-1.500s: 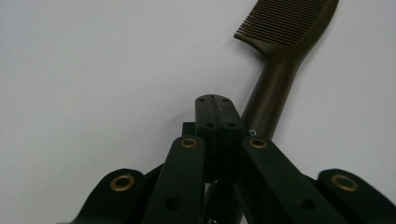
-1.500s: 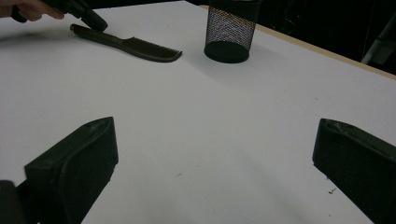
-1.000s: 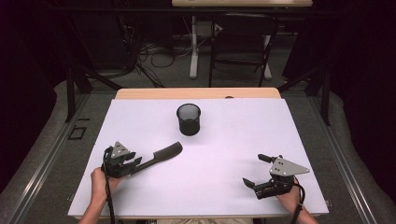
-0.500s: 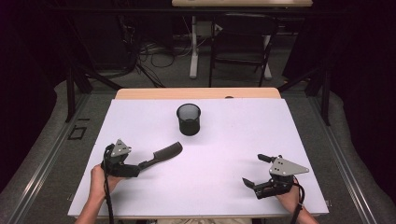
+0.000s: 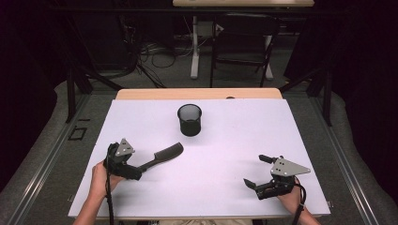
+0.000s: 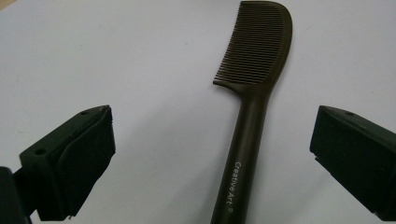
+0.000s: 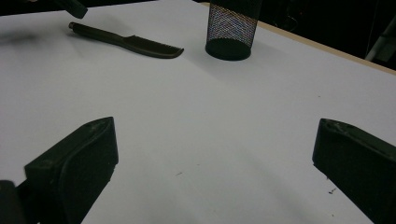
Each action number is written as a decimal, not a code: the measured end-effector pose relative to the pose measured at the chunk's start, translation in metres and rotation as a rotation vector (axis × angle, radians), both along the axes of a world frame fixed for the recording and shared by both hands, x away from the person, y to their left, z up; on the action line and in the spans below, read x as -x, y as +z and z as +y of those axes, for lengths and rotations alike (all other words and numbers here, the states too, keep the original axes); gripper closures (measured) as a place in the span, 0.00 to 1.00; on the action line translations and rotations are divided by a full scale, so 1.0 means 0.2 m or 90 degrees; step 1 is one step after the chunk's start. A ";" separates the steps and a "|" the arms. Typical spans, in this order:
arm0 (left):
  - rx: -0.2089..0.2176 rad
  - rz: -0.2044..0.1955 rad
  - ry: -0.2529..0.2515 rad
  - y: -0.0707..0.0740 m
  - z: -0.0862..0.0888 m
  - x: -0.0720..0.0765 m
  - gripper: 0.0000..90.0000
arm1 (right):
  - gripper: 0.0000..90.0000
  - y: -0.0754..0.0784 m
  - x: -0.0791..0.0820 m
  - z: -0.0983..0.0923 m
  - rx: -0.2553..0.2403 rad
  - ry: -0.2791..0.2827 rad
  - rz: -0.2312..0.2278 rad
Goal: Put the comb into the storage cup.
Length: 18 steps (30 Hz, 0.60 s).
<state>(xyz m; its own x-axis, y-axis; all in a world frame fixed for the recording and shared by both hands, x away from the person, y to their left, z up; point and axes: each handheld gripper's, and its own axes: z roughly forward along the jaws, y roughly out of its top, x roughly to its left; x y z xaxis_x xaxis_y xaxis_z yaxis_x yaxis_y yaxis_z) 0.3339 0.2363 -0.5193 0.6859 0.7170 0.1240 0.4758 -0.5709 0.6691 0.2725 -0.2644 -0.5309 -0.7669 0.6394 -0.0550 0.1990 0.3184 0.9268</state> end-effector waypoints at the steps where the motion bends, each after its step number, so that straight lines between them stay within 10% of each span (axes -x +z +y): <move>1: 0.000 0.000 0.000 0.00 0.00 0.00 0.00 | 0.00 0.00 0.00 0.00 0.000 0.000 0.000; 18: -0.063 0.019 -0.072 0.00 -0.11 -0.04 0.00 | 0.00 0.00 0.00 0.00 0.003 0.003 0.003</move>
<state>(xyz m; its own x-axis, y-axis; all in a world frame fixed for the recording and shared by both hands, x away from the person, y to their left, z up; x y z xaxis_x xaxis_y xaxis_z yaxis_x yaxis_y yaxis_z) 0.3414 0.2134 -0.5200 0.7664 0.6199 0.1687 0.4229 -0.6845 0.5938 0.2730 -0.2637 -0.5310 -0.7702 0.6354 -0.0545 0.2017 0.3239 0.9243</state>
